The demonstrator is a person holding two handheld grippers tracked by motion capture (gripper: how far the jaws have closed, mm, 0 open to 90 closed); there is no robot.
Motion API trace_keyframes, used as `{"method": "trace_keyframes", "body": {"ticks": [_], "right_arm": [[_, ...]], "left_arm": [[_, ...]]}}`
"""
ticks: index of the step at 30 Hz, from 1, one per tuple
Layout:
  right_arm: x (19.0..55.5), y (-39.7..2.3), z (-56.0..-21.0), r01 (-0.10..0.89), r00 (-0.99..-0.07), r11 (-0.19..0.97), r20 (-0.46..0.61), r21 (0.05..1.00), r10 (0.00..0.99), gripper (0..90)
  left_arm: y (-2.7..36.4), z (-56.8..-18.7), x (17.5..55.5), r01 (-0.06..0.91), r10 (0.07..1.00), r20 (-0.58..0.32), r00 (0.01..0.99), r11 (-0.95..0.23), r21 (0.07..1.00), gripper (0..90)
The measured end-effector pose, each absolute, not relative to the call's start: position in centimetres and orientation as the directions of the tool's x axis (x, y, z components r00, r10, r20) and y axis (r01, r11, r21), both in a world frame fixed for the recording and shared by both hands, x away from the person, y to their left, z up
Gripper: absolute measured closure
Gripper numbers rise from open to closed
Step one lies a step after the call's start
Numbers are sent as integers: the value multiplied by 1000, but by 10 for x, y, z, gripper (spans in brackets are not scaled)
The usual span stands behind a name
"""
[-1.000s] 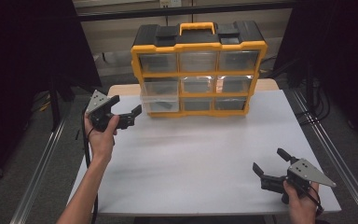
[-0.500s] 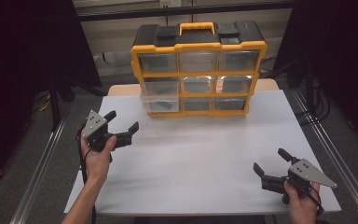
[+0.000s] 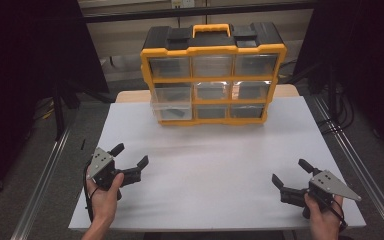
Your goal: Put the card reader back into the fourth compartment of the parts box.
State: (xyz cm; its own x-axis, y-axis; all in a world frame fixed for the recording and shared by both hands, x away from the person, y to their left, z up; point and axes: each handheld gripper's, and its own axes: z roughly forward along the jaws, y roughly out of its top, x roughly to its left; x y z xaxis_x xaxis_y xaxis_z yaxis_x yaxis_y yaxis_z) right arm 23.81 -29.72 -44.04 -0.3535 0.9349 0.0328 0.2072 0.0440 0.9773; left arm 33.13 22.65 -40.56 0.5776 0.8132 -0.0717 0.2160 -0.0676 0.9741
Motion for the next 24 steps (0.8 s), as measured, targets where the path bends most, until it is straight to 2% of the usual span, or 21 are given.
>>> {"method": "trace_keyframes", "body": {"ticks": [14,17,24], "right_arm": [[238,-297,-441,206,-356,44,33,978,934,6],[237,-297,-441,208,-356,45,33,977,934,6],[239,-297,-441,207,-349,48,28,977,937,7]], "left_arm": [[230,-431,298,278,847,-97,523,-62,959,32],[233,-434,291,262,852,-67,519,-84,961,32],[235,-438,295,309,849,-103,518,-73,948,37]]}}
